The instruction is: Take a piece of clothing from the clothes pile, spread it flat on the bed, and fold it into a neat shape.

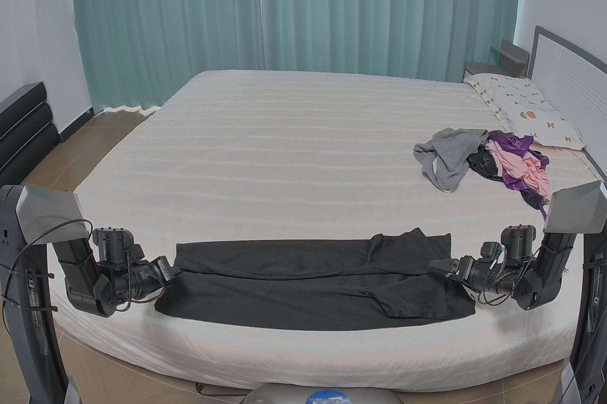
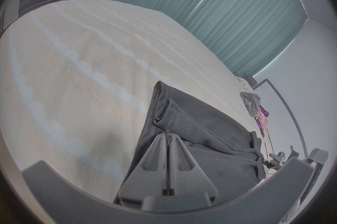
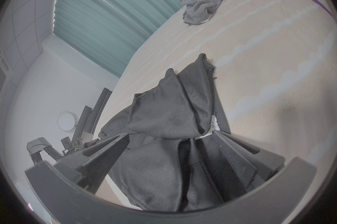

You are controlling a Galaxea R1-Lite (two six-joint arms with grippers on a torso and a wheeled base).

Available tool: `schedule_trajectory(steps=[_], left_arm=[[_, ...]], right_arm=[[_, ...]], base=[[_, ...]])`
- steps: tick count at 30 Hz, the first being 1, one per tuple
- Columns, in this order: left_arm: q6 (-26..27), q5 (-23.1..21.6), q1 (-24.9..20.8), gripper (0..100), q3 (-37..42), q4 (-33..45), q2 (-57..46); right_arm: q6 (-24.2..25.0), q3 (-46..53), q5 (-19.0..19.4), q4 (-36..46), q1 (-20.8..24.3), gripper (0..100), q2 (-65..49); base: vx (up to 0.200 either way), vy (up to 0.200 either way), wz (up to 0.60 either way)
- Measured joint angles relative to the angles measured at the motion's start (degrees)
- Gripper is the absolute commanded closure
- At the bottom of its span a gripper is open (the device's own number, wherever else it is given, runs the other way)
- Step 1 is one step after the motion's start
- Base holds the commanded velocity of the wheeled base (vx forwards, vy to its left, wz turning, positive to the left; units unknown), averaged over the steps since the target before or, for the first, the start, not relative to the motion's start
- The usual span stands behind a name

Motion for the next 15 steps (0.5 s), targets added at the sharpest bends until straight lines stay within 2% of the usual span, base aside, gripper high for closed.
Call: schedule_trajectory(steps=[1, 2, 15], left_arm=[[-0.29, 0.00, 0.00, 100, 0.00, 0.02, 0.00], [-0.63, 0.00, 0.00, 100, 0.00, 0.05, 0.00], [-1.58, 0.00, 0.00, 100, -0.20, 0.05, -0.02]], right_arm=[[-0.04, -0.02, 0.09, -0.02, 0.11, 0, 0.11], [-0.09, -0.05, 0.12, -0.02, 0.24, 100, 0.22], [-2.88, 0.05, -0.24, -0.04, 0.30, 100, 1.35]], base=[[0.000, 0.000, 0.00], [0.000, 0.000, 0.00], [0.000, 0.000, 0.00]])
